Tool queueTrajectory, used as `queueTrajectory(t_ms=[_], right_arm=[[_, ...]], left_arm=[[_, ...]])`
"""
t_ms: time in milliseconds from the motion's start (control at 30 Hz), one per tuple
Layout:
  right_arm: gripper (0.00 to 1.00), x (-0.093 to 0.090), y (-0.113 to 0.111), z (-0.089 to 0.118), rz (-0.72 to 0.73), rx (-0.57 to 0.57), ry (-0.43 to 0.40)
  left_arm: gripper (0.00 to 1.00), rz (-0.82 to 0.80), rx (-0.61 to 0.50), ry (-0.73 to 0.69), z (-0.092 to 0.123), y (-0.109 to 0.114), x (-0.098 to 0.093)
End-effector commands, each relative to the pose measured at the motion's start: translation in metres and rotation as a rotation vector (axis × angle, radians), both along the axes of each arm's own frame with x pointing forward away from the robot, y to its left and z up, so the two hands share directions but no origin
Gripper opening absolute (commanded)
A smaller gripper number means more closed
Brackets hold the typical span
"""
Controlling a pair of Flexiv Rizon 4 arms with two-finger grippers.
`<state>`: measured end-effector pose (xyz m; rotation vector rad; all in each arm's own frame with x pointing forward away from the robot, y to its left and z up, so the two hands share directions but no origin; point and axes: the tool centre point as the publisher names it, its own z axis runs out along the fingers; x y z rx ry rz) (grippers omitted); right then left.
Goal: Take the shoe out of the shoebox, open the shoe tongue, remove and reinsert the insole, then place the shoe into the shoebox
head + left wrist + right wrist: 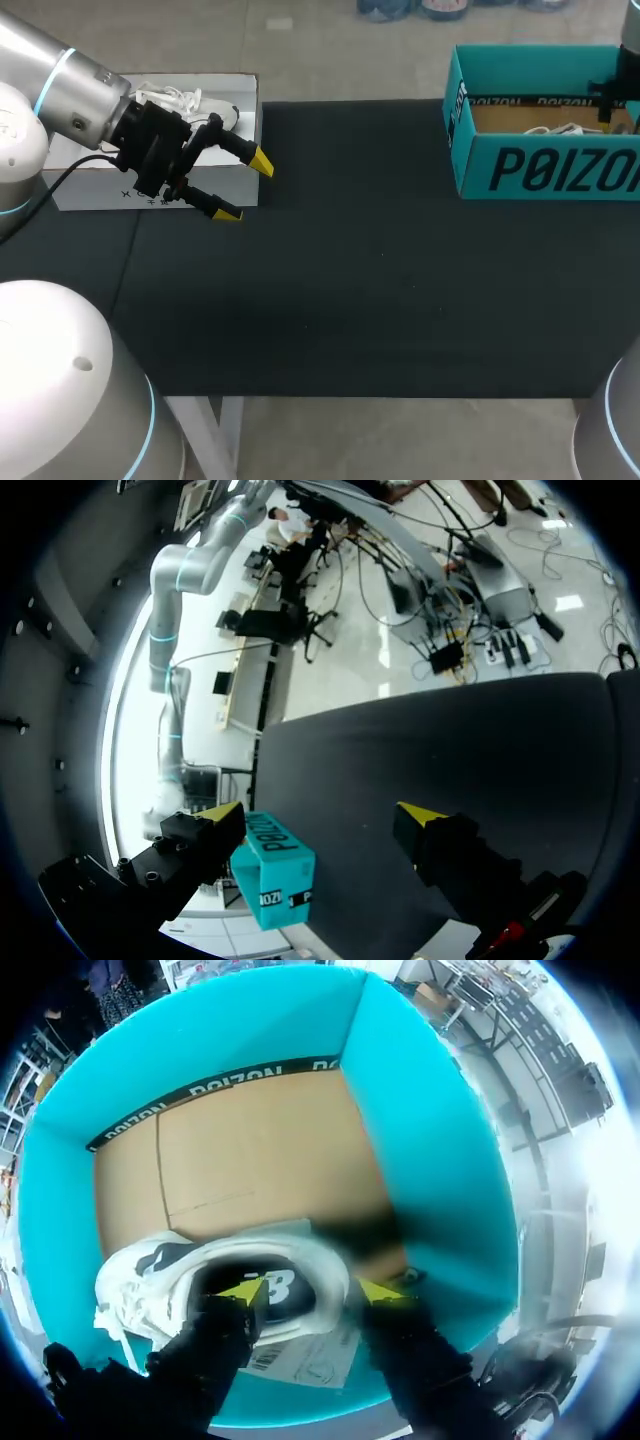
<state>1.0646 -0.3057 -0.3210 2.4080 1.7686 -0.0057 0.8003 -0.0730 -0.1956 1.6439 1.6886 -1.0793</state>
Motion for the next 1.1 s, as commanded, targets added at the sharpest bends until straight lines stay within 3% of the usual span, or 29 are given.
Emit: queueTrajectory(t_ms=[33,267,467,633,933,1000,1100], right_arm=[[1.00,-0.016,0.013,0.033,0.024,-0.010,-0.049],[1.00,-0.023,0.039,0.073,0.075,-0.024,-0.090],[1.00,-0.057,0.069,0.097,0.092,-0.032,-0.120],[1.00,-0.086,0.098,0.105,0.076,-0.066,-0.122],[1.00,-0.086,0.098,0.105,0.076,-0.066,-0.122],[1.00,-0.086,0.098,0.105,0.076,-0.066,-0.122],[1.00,-0.086,0.098,0.105,0.076,-0.066,-0.122]], left_arm=[[1.00,0.000,0.003,-0.001,0.000,0.000,0.000],[1.00,0.000,0.003,-0.001,0.000,0.000,0.000],[1.00,0.000,0.003,-0.001,0.000,0.000,0.000],[1.00,0.000,0.003,-0.001,0.000,0.000,0.000],[1.00,0.000,0.003,-0.001,0.000,0.000,0.000],[1.00,-0.039,0.067,-0.085,0.018,0.016,0.007],[1.00,-0.132,0.253,-0.189,0.034,0.043,0.019]])
